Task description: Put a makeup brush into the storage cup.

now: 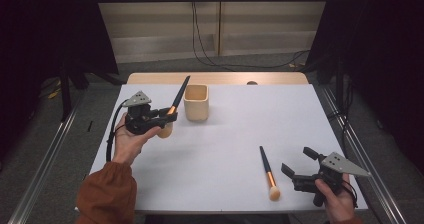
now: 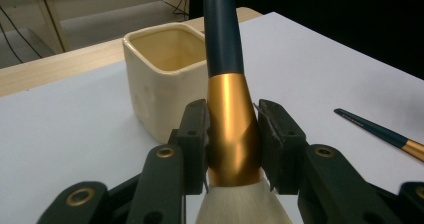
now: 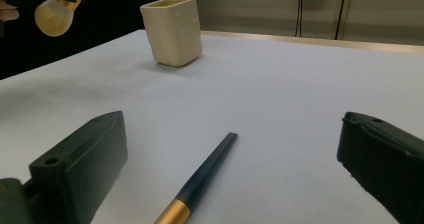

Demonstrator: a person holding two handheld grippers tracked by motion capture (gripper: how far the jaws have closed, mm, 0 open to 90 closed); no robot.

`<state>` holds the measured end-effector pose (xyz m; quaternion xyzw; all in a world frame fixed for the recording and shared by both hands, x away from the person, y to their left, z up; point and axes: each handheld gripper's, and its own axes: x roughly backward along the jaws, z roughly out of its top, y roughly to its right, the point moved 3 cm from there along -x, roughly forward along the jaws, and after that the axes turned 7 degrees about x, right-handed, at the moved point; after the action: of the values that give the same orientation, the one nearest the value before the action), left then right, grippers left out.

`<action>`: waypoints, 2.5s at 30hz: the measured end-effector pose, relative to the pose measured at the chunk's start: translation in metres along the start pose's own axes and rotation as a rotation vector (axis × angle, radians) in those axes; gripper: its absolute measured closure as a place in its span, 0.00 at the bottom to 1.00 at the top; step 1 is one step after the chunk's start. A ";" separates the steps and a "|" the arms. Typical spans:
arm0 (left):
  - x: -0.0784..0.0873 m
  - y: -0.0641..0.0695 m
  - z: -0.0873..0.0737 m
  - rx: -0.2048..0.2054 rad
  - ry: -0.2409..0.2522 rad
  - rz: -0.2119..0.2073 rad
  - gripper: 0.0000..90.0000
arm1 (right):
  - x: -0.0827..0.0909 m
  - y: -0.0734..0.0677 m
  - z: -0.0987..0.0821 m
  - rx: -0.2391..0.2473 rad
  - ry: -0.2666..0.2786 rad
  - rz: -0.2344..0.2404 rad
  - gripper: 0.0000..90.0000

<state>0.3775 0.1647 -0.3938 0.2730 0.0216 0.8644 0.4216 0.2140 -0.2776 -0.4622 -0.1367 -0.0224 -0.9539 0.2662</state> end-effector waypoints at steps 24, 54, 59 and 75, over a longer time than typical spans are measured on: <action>0.001 0.034 -0.007 -0.056 -0.052 -0.108 0.73 | -0.010 -0.010 0.008 0.054 -0.004 0.082 0.00; 0.002 0.068 -0.017 -0.169 -0.140 -0.206 0.74 | -0.045 -0.039 0.044 0.189 -0.063 0.364 0.00; 0.000 0.076 -0.020 -0.187 -0.160 -0.224 0.74 | -0.052 -0.042 0.049 0.226 -0.092 0.401 0.00; -0.004 0.099 -0.024 -0.247 -0.199 -0.290 0.73 | -0.070 -0.039 0.071 0.286 -0.149 0.444 0.01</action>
<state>0.2969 0.1029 -0.3895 0.2973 -0.0874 0.7596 0.5718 0.2691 -0.2012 -0.4118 -0.1690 -0.1460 -0.8467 0.4829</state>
